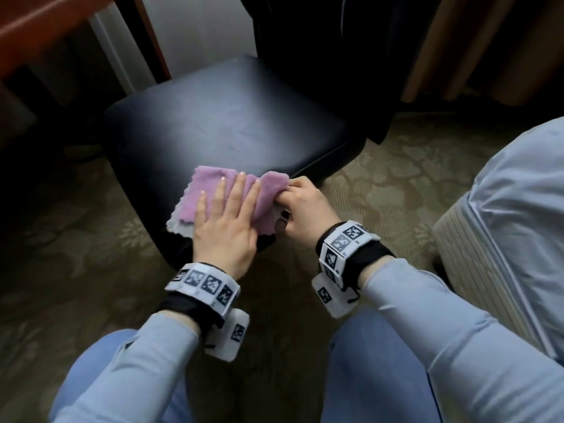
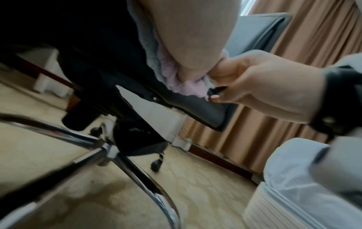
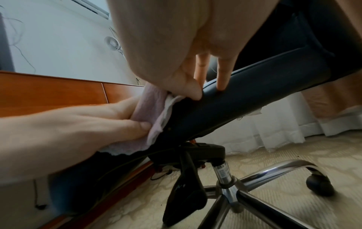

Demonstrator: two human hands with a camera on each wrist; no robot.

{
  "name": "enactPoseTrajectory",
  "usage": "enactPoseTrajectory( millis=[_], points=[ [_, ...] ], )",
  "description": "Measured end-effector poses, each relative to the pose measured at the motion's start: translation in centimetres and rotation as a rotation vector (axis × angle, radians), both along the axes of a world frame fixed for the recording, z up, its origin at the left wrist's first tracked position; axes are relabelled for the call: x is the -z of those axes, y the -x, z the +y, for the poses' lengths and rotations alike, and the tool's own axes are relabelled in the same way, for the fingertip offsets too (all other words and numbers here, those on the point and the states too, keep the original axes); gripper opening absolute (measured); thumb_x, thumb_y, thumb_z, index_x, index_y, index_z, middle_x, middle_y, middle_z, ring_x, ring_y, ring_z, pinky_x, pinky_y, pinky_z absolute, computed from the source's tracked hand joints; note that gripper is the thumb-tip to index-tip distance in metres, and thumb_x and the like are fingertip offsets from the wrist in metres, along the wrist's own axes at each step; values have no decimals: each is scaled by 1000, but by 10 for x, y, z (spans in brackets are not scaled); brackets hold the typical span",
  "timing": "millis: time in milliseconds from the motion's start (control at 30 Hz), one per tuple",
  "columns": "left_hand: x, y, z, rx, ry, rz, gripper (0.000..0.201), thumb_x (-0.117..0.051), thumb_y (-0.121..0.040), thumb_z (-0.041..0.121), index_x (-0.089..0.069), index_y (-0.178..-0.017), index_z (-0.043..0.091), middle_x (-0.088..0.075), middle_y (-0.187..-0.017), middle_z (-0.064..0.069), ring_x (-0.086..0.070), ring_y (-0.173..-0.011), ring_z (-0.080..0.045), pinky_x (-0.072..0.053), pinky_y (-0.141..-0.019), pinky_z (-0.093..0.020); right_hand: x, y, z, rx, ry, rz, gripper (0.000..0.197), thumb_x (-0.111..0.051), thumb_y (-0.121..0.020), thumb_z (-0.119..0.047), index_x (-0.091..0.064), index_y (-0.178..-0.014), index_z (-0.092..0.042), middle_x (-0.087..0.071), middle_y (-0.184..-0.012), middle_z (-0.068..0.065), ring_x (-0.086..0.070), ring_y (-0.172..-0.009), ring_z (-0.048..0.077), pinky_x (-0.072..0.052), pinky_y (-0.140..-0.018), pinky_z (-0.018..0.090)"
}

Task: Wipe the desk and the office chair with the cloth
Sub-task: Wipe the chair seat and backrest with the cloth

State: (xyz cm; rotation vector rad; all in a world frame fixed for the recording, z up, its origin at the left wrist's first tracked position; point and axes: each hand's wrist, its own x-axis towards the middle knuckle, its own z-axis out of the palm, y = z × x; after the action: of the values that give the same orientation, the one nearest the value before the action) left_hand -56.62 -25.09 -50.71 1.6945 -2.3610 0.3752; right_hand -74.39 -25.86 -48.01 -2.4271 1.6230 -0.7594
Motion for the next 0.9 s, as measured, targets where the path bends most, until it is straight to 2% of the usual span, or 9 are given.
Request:
enactPoseTrajectory(
  millis=[67,200,300,400,500,567,633,767,900],
  points=[
    [1,-16,-3,-14,20,22,78,-45,-83,36,-19,-157,32,-20,-165,1,-18,-152,-24,-14,-120,-53,-1,-4,5,-52,28,-12,40,-65,-65,1,-71,-105,-3,-69,-116,9,-56,-115,34,-43,-104,33],
    [-7,-28,-8,-143,-7,254,83,-48,-70,24,-36,-152,29,-31,-161,-1,-25,-149,-26,-16,-119,-53,-4,-16,32,58,116,-75,76,-43,-70,4,-39,-146,3,-34,-154,20,-29,-144,37,-25,-117,54],
    [-3,-16,-5,-44,5,400,70,-43,-80,19,-40,-150,15,-39,-156,-6,-38,-143,-25,-30,-116,-46,-6,-48,42,-192,235,-102,70,-44,-77,4,-35,-146,6,-26,-156,24,-21,-147,39,-19,-119,53],
    [-6,-6,-20,4,-137,686,73,-27,-86,44,-39,-149,9,-41,-154,-5,-43,-140,-21,-27,-115,-17,-6,-76,23,-304,116,-148,72,-41,-79,-2,-29,-150,4,-22,-159,22,-13,-150,36,-15,-121,50],
    [-25,-21,-30,111,-215,739,61,-47,-89,34,-47,-146,12,-62,-133,-9,-61,-119,-24,-44,-105,-31,-2,-79,-3,-209,-45,-238,77,-40,-79,-13,-22,-153,2,-17,-161,19,-10,-151,26,-9,-124,38],
    [-40,-43,-30,220,-347,960,73,-68,-78,16,-43,-147,20,-62,-132,5,-58,-123,-10,-42,-109,-29,2,-78,-14,-172,-74,-225,71,-41,-86,-17,-23,-152,3,-17,-160,21,-13,-151,25,-5,-124,29],
    [-49,-73,-33,278,-387,1096,74,-70,-71,15,-49,-141,15,-60,-136,3,-53,-131,-9,-39,-112,-28,6,-80,-17,-174,-32,-113,66,-42,-92,-27,-27,-153,-6,-18,-160,23,-14,-150,29,-5,-124,33],
    [-43,-94,-55,-20,-120,812,62,-50,-86,26,-45,-145,7,-42,-153,-10,-35,-144,-22,-23,-120,-33,15,-81,-17,-69,40,163,58,-49,-96,-49,-37,-150,-31,-23,-158,25,-17,-148,37,-7,-123,40],
    [-16,-71,-59,-236,-125,338,61,-31,-104,49,-27,-156,17,-22,-164,-1,-13,-152,-19,-6,-121,-49,12,-40,-42,241,108,158,54,-44,-93,-43,-55,-137,-15,-45,-144,29,-41,-135,43,-25,-118,49]
  ],
)
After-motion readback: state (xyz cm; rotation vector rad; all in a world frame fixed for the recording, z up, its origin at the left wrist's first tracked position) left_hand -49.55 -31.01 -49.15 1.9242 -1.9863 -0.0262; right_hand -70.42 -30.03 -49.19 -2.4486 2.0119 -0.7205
